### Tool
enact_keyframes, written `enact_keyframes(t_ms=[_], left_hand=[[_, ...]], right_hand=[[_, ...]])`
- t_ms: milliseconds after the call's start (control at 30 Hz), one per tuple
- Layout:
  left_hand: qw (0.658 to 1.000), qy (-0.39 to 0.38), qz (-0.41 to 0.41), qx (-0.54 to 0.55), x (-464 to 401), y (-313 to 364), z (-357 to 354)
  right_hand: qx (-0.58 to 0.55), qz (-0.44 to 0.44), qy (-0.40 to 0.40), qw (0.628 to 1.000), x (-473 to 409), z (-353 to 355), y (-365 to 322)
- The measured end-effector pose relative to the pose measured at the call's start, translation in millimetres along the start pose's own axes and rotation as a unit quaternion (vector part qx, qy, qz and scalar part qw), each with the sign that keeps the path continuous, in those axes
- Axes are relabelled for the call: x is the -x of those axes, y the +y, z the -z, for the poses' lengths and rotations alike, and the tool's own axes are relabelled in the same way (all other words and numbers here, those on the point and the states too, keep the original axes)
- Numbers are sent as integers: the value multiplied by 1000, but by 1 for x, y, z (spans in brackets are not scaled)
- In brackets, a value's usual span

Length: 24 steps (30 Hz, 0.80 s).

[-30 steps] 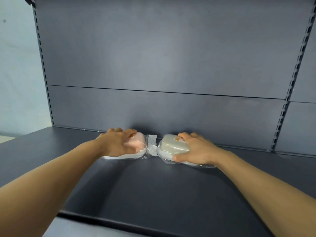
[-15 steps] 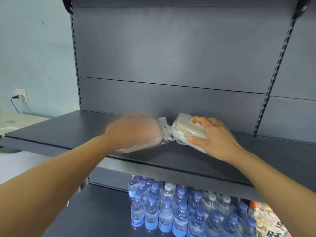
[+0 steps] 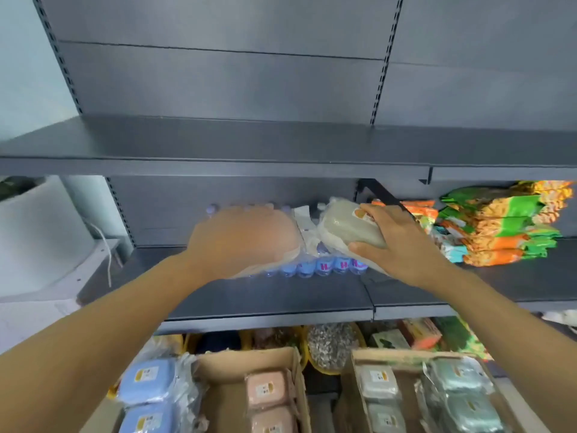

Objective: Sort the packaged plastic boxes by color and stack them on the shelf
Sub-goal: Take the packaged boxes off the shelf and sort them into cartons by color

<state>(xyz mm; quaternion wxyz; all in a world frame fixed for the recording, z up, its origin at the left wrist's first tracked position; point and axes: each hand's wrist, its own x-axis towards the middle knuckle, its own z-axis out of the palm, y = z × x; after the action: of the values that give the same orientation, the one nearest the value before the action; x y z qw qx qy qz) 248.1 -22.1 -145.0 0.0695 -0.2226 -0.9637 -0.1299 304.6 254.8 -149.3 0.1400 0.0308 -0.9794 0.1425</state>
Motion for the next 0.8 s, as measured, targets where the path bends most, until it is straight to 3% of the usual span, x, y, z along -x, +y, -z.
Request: enact_keyframes(t_ms=[367,500,600,800], left_hand=[[987,-153,-16,47,54,56,-142],[984,-169,-15,47,61,77,-199],[984,-175,-4,41,71,89,-246],[983,-180,6,38,82,89,-341]], right_hand=[[38,-115,-128,984,133,-76,112],[33,-138,-153,978,164,-105,168],[45,-149,-218,963,186,-139,209],[46,-150,-315,936,217,-252,271]])
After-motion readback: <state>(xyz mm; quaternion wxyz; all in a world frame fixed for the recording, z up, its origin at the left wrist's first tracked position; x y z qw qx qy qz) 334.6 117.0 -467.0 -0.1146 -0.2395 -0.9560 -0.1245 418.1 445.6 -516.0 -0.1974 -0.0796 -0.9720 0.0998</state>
